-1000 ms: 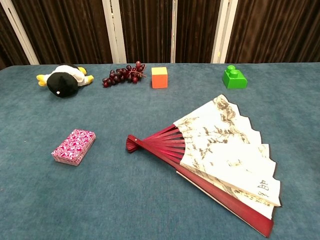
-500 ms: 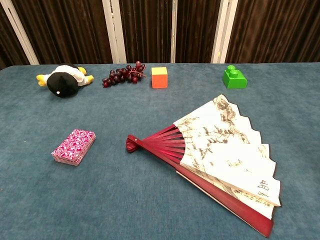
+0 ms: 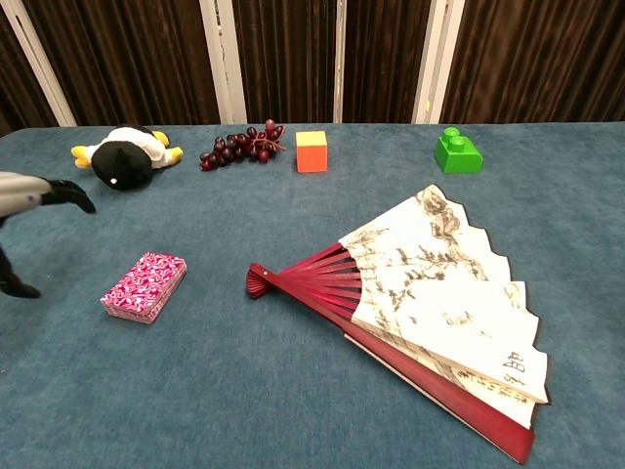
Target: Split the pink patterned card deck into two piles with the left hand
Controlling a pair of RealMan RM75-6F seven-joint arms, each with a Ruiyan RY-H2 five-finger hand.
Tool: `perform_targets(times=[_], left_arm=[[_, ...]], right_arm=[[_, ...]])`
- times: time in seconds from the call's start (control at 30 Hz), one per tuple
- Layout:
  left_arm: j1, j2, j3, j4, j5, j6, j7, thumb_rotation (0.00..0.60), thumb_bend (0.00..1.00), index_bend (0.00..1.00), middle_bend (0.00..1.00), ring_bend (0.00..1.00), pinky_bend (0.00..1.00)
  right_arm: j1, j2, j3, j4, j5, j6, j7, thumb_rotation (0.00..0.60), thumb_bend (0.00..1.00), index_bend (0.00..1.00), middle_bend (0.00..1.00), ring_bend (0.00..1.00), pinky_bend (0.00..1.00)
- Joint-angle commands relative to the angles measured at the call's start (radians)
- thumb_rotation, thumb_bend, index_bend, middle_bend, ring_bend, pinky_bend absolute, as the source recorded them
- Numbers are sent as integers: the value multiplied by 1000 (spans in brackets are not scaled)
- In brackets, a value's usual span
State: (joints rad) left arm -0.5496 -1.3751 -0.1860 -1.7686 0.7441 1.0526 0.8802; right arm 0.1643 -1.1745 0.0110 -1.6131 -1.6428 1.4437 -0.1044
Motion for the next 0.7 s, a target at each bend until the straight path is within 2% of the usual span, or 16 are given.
perform_targets(times=[0.03, 0.3, 0.7], left_arm=[[-58, -57, -6, 20, -66, 2, 43, 600, 36, 155, 0, 0, 59], [-135, -141, 4, 57, -126, 19, 72, 600, 126, 182, 0, 0, 60], [-186, -194, 34, 77, -176, 34, 66, 600, 157, 257, 0, 0, 60]], right_arm=[[0, 1, 0, 0, 2, -1, 3, 600, 369, 0, 0, 0, 36], [0, 5, 0, 0, 3, 0, 16, 600, 369, 0, 0, 0, 36], [-1, 5, 0, 0, 5, 1, 19, 600, 369, 0, 0, 0, 36]])
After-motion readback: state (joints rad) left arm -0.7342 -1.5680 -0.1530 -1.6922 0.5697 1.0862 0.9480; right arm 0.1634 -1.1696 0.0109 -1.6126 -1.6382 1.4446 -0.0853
